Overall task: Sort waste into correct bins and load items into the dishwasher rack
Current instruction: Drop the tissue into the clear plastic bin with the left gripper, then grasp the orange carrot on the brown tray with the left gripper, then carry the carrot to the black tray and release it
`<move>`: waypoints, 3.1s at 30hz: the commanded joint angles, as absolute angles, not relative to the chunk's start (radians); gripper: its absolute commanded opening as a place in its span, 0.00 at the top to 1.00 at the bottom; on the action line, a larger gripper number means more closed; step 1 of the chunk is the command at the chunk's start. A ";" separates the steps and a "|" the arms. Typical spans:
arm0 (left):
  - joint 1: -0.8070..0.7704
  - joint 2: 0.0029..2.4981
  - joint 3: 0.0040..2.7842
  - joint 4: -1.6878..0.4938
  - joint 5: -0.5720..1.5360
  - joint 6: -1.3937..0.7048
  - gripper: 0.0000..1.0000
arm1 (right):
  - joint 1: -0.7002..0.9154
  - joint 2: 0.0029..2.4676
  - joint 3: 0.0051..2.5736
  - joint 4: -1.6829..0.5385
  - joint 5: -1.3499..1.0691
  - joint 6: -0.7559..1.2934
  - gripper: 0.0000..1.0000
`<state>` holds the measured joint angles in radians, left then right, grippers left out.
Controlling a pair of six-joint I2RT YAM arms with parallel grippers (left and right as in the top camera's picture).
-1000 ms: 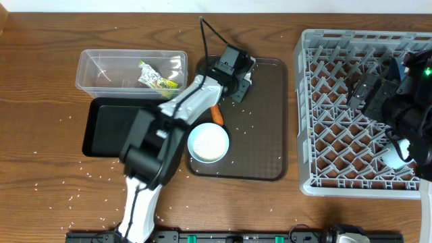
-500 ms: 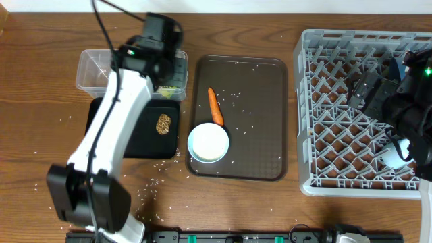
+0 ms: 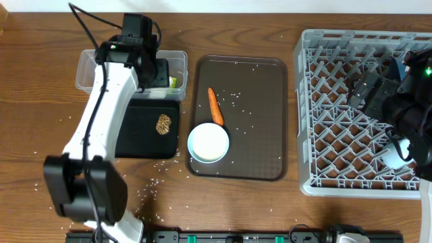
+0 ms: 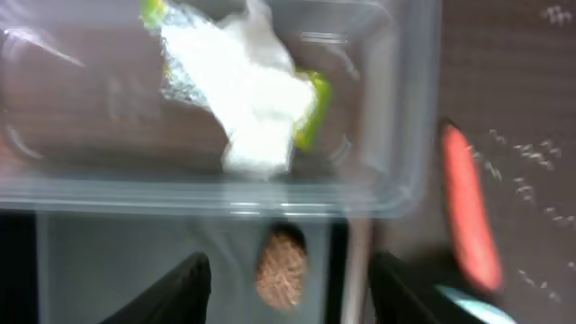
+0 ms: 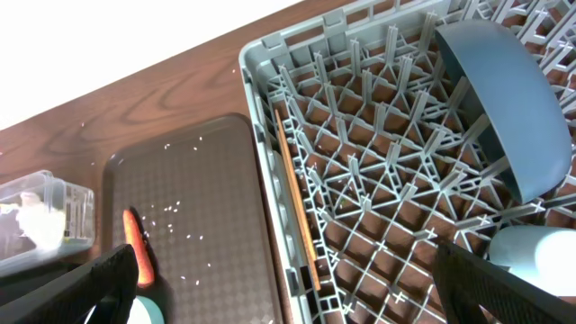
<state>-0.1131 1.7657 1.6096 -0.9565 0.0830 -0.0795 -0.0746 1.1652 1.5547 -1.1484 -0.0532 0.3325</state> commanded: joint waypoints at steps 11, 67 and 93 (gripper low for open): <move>-0.447 1.571 1.527 -1.213 0.231 -0.036 0.40 | -0.081 1.165 1.557 -1.133 0.024 0.369 0.01; -0.497 1.961 1.161 -0.255 0.052 -0.364 0.51 | -0.077 1.275 1.557 -1.212 0.010 0.370 0.01; -0.474 1.566 1.229 -0.479 0.006 -0.361 0.79 | -0.077 1.275 1.557 -1.213 0.011 0.369 0.01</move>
